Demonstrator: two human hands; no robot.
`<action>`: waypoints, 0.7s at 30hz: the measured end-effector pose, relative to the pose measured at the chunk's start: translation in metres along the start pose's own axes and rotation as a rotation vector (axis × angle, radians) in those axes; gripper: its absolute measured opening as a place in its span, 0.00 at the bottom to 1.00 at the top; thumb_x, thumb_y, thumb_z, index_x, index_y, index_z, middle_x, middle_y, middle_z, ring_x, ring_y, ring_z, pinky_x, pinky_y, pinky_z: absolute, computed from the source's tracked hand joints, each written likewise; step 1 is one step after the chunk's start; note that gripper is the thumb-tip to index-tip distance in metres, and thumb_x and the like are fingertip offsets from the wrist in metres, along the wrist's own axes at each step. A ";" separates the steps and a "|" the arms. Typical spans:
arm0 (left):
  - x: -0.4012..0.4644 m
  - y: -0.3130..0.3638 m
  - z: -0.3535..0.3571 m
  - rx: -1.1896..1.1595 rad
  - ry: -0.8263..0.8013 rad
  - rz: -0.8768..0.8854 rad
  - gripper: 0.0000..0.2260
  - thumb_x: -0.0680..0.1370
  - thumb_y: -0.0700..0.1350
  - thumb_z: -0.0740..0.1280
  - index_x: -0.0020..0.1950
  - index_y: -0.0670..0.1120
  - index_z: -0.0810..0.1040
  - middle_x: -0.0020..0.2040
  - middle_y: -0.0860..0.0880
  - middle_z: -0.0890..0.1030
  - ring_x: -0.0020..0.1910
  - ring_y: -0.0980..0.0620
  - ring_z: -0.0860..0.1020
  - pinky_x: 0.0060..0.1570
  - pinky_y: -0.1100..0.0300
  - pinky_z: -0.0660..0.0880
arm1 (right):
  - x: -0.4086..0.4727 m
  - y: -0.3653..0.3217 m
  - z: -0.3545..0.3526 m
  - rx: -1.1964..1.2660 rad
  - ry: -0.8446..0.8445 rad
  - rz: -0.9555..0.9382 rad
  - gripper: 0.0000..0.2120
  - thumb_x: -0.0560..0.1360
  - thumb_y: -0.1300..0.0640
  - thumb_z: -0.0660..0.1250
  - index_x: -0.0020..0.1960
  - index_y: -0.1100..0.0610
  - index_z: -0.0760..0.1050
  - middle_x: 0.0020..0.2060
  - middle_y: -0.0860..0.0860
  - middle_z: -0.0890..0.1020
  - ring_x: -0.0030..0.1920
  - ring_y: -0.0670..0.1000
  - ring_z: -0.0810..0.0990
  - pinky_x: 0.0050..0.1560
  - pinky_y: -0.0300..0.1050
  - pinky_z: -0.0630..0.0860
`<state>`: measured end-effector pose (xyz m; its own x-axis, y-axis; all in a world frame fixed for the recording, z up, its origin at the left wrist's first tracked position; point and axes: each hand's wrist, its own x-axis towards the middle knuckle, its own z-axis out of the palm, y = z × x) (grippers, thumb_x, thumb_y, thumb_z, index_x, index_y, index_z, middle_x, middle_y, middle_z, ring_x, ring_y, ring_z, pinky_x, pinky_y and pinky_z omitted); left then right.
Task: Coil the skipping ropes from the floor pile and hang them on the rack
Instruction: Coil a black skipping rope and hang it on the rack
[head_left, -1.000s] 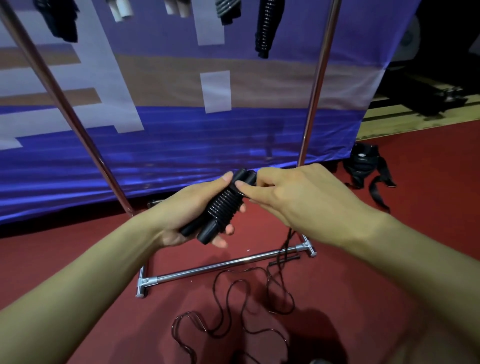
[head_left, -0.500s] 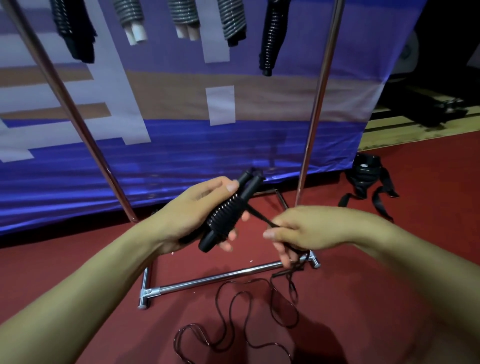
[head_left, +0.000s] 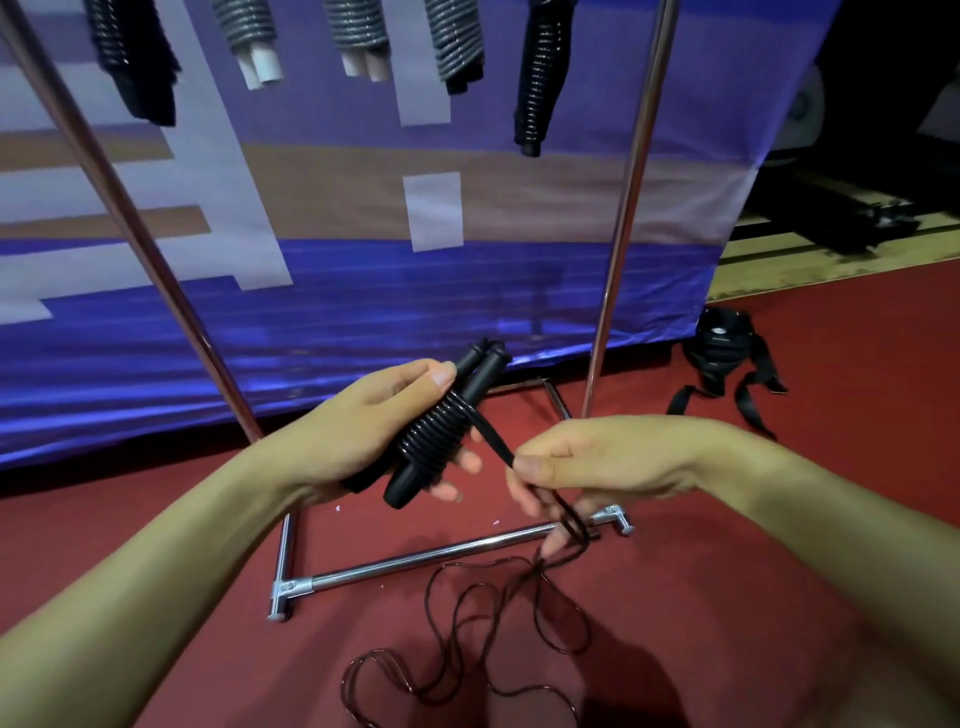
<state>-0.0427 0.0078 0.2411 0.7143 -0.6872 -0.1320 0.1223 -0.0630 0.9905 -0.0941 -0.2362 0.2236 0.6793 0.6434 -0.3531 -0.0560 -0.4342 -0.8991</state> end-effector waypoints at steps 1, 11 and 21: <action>0.000 0.000 -0.001 0.003 0.000 0.000 0.19 0.83 0.54 0.63 0.58 0.38 0.72 0.45 0.41 0.83 0.40 0.40 0.84 0.36 0.46 0.83 | 0.000 -0.002 -0.001 -0.060 0.042 -0.012 0.16 0.83 0.45 0.61 0.44 0.53 0.80 0.40 0.55 0.75 0.40 0.52 0.77 0.53 0.55 0.82; -0.001 -0.004 0.007 0.232 -0.393 -0.131 0.15 0.82 0.51 0.66 0.56 0.38 0.76 0.50 0.38 0.85 0.32 0.44 0.80 0.31 0.55 0.80 | 0.013 -0.005 -0.013 -0.926 0.415 -0.108 0.07 0.73 0.59 0.70 0.39 0.49 0.80 0.26 0.45 0.75 0.27 0.45 0.73 0.34 0.43 0.69; -0.001 0.016 -0.016 0.542 -0.587 -0.372 0.10 0.83 0.45 0.69 0.62 0.44 0.77 0.54 0.41 0.86 0.38 0.45 0.81 0.40 0.53 0.80 | 0.013 -0.019 -0.007 -1.116 0.547 -0.388 0.15 0.79 0.39 0.62 0.46 0.48 0.79 0.37 0.44 0.81 0.38 0.48 0.80 0.39 0.51 0.77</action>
<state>-0.0302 0.0194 0.2566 0.2053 -0.8056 -0.5558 -0.1734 -0.5889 0.7894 -0.0791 -0.2245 0.2381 0.7369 0.6207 0.2678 0.6654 -0.7360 -0.1252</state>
